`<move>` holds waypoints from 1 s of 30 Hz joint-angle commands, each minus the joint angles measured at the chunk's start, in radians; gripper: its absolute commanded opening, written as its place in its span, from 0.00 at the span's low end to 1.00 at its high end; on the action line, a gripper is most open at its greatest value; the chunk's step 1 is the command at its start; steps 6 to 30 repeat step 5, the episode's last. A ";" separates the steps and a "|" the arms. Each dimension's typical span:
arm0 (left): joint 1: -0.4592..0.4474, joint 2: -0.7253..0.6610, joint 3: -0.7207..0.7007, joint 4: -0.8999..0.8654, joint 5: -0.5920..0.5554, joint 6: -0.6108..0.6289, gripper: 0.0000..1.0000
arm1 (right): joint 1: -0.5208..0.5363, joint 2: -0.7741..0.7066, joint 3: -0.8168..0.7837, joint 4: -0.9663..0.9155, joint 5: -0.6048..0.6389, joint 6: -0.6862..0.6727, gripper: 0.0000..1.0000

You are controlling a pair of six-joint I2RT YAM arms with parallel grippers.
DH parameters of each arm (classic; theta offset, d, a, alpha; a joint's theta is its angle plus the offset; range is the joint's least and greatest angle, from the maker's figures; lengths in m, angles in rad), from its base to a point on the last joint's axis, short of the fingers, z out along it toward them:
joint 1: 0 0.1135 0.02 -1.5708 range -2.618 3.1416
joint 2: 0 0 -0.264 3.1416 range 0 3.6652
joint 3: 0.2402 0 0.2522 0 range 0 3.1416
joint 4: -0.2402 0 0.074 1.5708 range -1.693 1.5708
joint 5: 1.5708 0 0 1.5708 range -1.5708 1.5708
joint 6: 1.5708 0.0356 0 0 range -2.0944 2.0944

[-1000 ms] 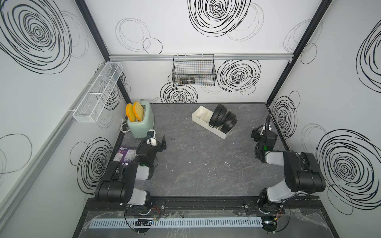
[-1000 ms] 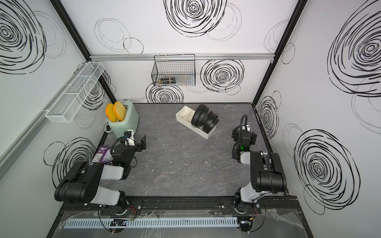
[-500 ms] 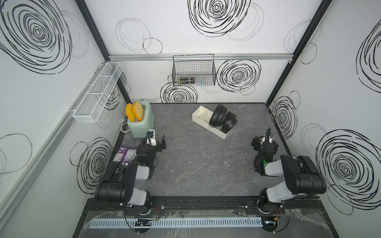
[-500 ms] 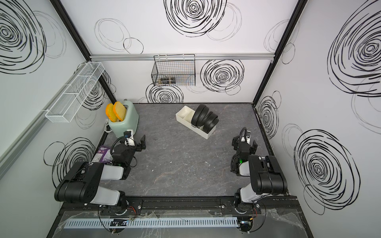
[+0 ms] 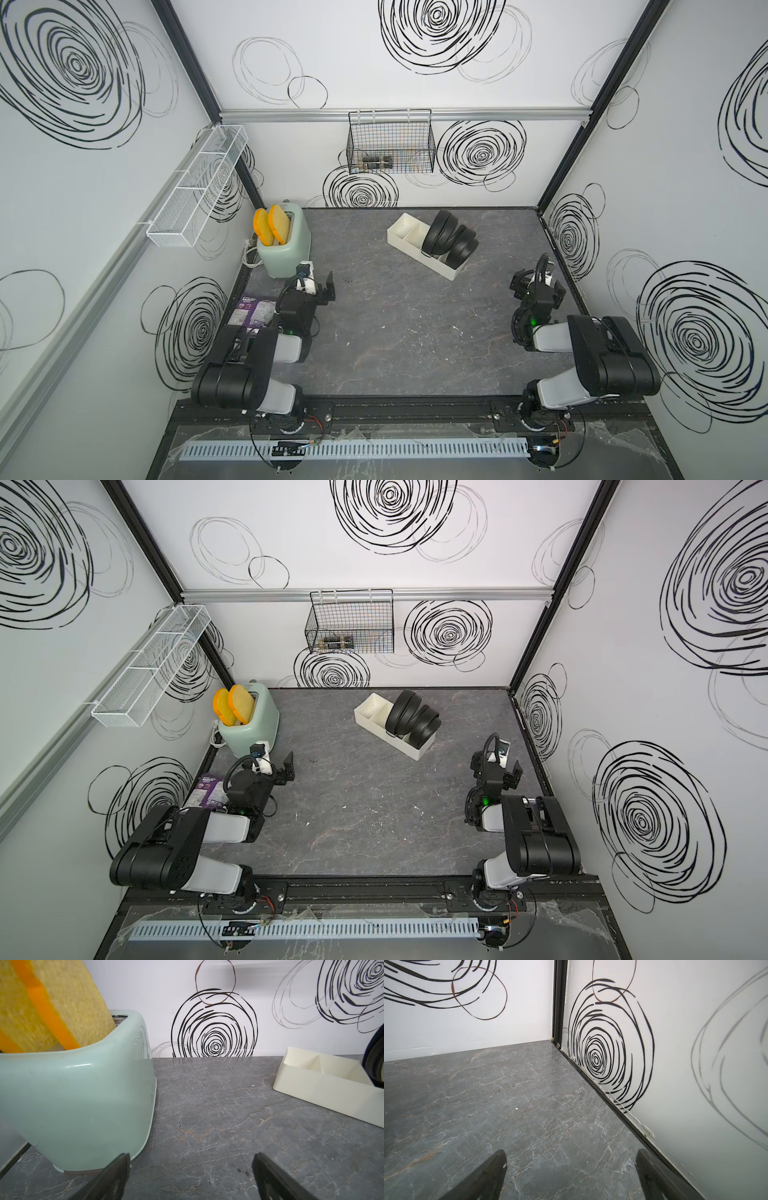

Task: Place the belts into the storage roll
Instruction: Reset both arms

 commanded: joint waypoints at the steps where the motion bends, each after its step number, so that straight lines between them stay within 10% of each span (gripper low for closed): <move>1: -0.003 -0.003 0.008 0.082 -0.016 0.011 0.96 | 0.005 -0.001 0.012 -0.010 0.023 -0.003 0.98; 30: -0.003 -0.003 0.008 0.082 -0.016 0.011 0.96 | 0.005 -0.012 -0.004 0.011 0.021 -0.001 0.98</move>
